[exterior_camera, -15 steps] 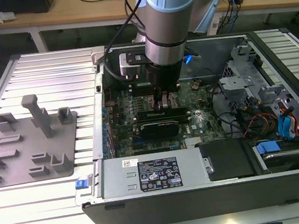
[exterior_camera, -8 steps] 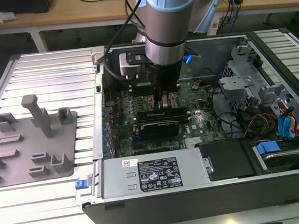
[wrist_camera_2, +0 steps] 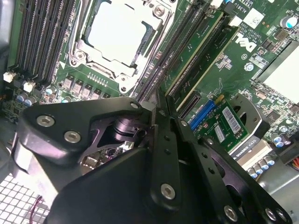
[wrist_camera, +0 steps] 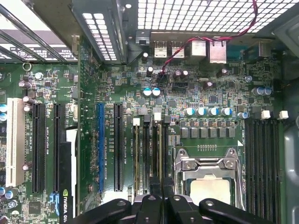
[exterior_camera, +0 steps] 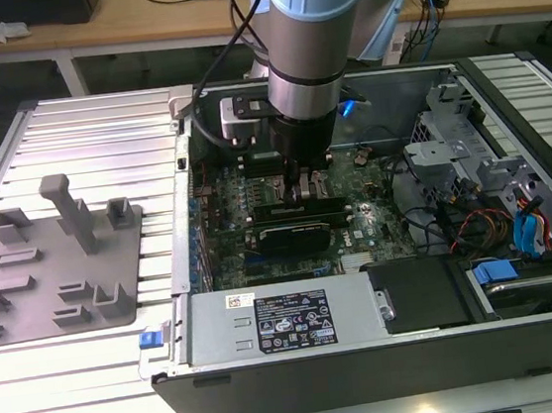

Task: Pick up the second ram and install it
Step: 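Insert the second ram into the second slot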

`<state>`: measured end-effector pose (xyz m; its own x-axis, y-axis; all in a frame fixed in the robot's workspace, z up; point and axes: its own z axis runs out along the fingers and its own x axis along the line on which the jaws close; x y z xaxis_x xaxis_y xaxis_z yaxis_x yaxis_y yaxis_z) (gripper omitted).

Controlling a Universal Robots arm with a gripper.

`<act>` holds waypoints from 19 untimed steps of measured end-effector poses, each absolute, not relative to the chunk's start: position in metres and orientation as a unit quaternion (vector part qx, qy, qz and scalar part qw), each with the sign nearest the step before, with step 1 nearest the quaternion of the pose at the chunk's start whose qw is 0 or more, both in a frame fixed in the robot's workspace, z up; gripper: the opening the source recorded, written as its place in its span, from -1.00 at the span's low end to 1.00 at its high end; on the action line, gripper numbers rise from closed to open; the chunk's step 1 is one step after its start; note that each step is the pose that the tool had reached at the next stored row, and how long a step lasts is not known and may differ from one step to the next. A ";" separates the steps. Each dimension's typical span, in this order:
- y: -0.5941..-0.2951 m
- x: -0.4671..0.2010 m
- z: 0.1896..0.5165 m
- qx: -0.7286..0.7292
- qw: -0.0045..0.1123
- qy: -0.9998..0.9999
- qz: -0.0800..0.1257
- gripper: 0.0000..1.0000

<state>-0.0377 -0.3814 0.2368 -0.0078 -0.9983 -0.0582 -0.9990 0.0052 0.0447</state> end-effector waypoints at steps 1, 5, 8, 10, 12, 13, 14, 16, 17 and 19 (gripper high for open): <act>-0.381 -0.038 0.237 -0.705 0.005 0.708 0.036 -0.81; -0.381 -0.038 0.236 -0.707 0.005 0.707 0.036 -0.81; -0.381 -0.038 0.236 -0.706 0.005 0.707 0.036 -0.81; -0.381 -0.038 0.236 -0.706 0.005 0.707 0.036 -0.81; -0.381 -0.038 0.236 -0.706 0.005 0.707 0.036 -0.81; -0.381 -0.038 0.235 -0.706 0.005 0.707 0.036 -0.81; -0.381 -0.038 0.235 -0.706 0.005 0.707 0.036 -0.81; -0.381 -0.038 0.234 -0.706 0.005 0.707 0.036 -0.81; -0.381 -0.038 0.234 -0.706 0.005 0.707 0.036 -0.81; -0.381 -0.038 0.234 -0.706 0.005 0.707 0.036 -0.81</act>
<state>-0.0377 -0.3813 0.2343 -0.0019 -0.9983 -0.0582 -0.9990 -0.0007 0.0447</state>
